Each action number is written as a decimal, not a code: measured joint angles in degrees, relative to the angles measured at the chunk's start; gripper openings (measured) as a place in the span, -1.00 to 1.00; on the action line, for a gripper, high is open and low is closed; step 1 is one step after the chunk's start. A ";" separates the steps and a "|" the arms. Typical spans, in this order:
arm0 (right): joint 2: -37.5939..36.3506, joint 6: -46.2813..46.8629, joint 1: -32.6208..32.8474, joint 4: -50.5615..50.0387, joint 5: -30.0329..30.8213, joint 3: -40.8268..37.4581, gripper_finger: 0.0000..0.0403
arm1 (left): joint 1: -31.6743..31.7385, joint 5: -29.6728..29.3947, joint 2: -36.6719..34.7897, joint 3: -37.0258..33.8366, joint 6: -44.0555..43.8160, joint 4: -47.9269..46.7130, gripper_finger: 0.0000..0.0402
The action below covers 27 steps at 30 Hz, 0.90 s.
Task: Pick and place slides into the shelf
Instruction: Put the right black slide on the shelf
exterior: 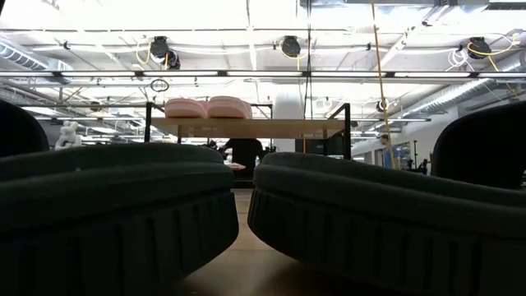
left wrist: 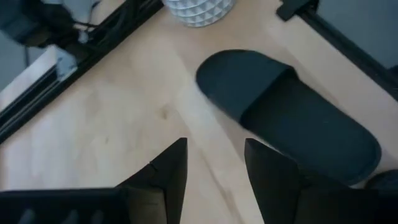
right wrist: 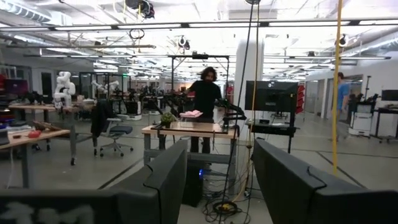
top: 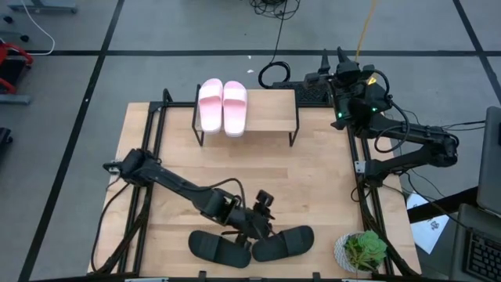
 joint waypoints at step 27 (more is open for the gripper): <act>-0.06 3.20 5.98 8.12 -0.01 0.00 -0.14 | 5.24 8.65 6.84 0.00 8.02 6.44 -0.21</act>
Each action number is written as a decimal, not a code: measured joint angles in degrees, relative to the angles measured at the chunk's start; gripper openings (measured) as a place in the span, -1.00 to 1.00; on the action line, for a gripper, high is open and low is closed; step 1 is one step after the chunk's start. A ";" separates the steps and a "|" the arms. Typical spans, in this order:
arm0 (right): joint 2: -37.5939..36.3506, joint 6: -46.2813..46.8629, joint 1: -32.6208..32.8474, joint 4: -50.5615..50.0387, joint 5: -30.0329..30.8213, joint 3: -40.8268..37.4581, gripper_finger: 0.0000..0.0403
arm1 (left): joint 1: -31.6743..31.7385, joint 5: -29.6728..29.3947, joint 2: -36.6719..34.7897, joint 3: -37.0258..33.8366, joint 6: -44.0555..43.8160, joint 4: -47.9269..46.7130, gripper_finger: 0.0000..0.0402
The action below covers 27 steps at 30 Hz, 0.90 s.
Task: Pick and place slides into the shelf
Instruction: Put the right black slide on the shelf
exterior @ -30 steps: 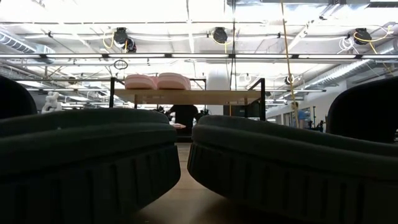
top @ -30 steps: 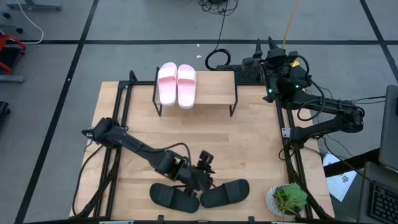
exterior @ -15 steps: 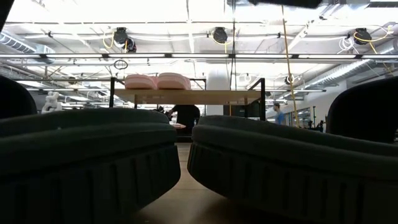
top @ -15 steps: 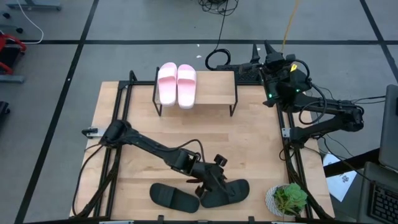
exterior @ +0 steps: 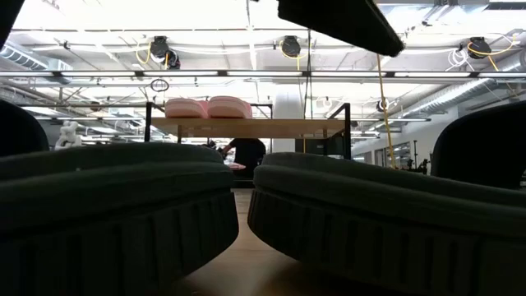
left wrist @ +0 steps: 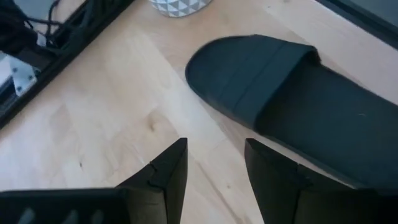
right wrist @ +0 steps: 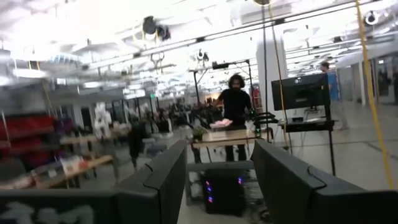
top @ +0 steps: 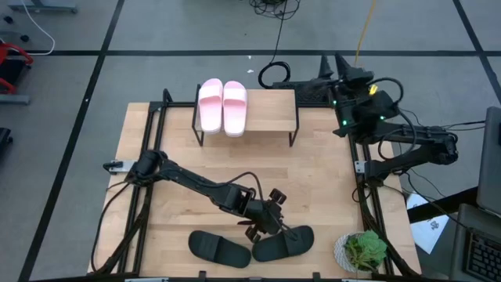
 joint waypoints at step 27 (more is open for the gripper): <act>-0.07 4.53 0.02 0.88 -0.07 0.00 -0.14 | -4.10 -4.13 7.11 0.02 7.35 11.07 -0.21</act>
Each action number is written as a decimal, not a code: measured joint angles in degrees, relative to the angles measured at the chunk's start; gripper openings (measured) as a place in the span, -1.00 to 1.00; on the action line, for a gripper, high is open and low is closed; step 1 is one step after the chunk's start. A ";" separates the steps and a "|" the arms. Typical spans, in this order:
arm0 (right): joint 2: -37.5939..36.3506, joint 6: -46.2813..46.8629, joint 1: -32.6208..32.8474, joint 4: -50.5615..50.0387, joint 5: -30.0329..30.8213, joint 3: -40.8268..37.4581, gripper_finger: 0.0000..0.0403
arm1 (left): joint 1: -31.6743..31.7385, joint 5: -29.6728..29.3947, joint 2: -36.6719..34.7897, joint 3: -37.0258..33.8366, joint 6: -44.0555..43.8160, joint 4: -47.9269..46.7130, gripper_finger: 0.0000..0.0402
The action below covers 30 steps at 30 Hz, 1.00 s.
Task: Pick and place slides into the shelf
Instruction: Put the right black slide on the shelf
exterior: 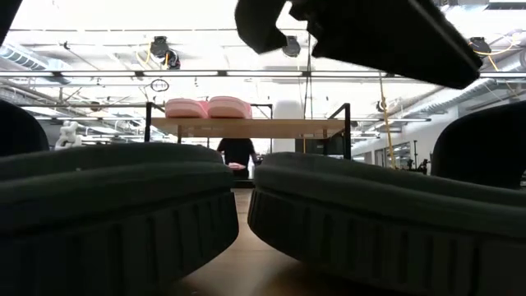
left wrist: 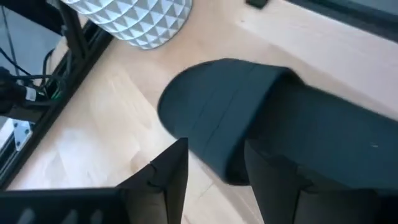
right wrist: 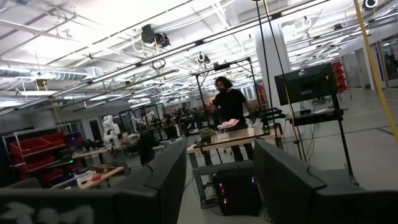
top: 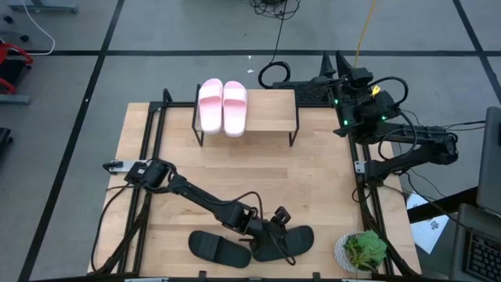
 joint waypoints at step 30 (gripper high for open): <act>0.00 -0.69 0.00 -0.65 -0.14 0.00 -0.14 | 0.13 -0.88 4.32 0.09 2.05 3.30 -0.21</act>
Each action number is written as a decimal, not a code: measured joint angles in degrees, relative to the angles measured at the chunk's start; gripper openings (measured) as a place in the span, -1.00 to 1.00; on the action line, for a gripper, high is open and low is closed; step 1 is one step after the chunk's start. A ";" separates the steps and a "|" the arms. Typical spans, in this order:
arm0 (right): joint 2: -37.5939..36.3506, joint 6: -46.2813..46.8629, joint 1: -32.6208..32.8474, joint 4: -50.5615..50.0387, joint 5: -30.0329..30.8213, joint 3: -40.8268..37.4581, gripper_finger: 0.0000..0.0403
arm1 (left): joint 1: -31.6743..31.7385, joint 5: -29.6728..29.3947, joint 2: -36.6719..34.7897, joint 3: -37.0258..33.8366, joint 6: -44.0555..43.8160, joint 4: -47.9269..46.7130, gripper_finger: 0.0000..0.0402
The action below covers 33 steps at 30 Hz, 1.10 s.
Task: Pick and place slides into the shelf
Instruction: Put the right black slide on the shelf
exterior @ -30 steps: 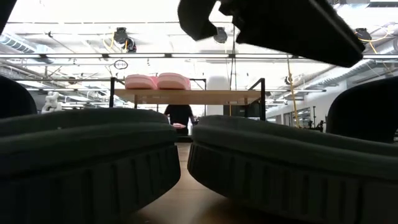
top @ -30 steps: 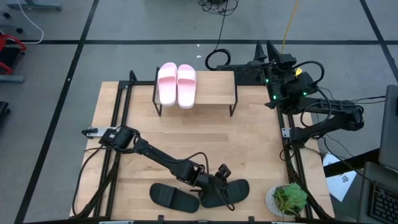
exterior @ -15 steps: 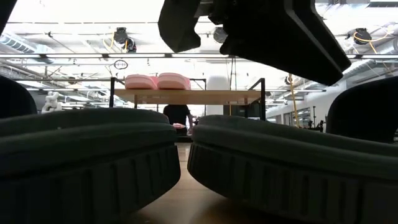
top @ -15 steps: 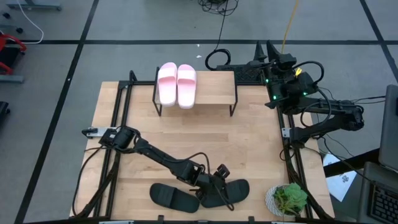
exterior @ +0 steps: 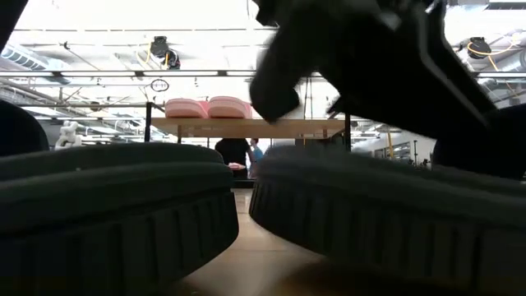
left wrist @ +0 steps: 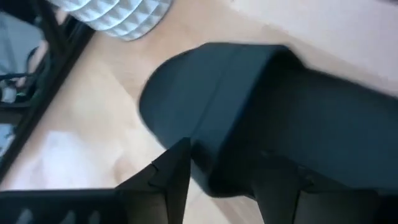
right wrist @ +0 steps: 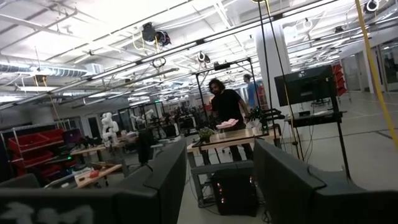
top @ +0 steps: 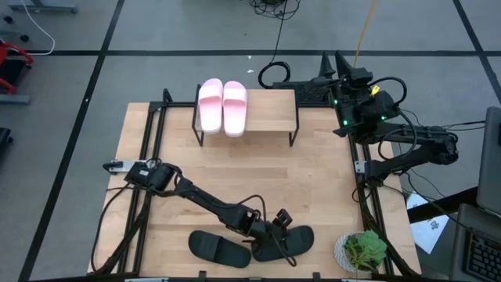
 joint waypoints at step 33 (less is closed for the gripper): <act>0.01 0.01 0.00 -2.37 -0.04 0.00 -0.14 | 2.02 -7.34 -1.11 -0.11 -6.75 0.09 -0.99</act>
